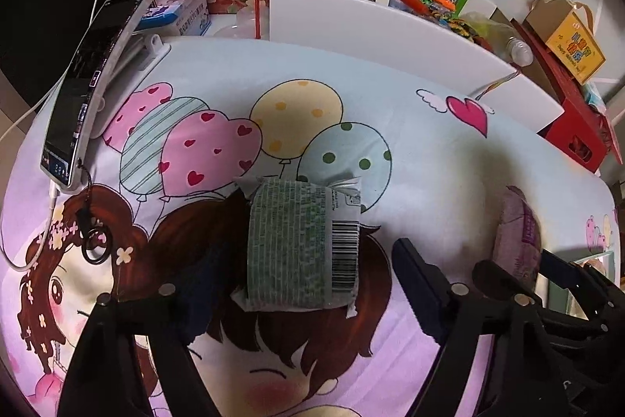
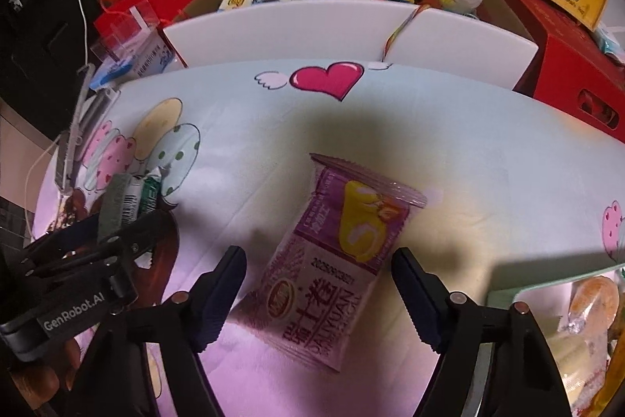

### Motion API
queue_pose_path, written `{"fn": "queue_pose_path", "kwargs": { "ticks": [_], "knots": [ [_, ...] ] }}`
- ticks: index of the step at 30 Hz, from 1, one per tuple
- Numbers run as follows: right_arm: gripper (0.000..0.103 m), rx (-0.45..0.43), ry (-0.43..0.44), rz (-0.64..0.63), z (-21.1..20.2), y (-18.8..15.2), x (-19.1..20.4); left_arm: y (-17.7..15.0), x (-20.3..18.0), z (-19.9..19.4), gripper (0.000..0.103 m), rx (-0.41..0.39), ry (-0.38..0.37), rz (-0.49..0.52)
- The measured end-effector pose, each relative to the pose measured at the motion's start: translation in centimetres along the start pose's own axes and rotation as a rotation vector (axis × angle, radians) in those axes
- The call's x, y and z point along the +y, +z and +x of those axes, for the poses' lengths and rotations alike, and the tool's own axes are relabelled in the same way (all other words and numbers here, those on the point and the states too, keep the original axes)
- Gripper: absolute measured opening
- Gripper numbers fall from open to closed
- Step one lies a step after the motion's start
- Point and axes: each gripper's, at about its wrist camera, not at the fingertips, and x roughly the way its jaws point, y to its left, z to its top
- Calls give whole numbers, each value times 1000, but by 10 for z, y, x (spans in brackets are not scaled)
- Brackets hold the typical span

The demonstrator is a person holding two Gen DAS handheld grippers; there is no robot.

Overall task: Organize snacks
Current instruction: 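Grasp the green-and-white packet with the left tool while the right tool grasps the pink packet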

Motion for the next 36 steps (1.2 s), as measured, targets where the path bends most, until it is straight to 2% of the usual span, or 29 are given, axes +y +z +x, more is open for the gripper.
{"fn": "queue_pose_path", "kwargs": {
  "ticks": [7, 11, 14, 16, 18, 24, 30, 36],
  "knots": [
    [79, 7, -46, -20, 11, 4, 5, 1, 0, 6, 80, -2, 23, 7],
    [79, 9, -69, -39, 15, 6, 9, 2, -1, 7, 74, -5, 46, 16],
    [77, 9, -72, -41, 16, 6, 10, 3, -1, 6, 67, -4, 55, 17],
    [73, 8, -80, -45, 16, 6, 10, 3, 0, 4, 54, -4, 60, 18],
    [67, 7, -81, -49, 14, 4, 8, 2, 1, 2, 53, 0, 59, 18],
    [46, 7, -95, -53, 7, 0, 4, -6, -1, -4, 52, 6, 51, 8],
    [43, 3, -87, -67, -3, -14, 6, -20, -9, -15, 51, 1, 37, -10],
    [43, -26, -80, -72, -24, -40, 5, -41, -24, -38, 51, -44, 16, -15]
  ]
}}
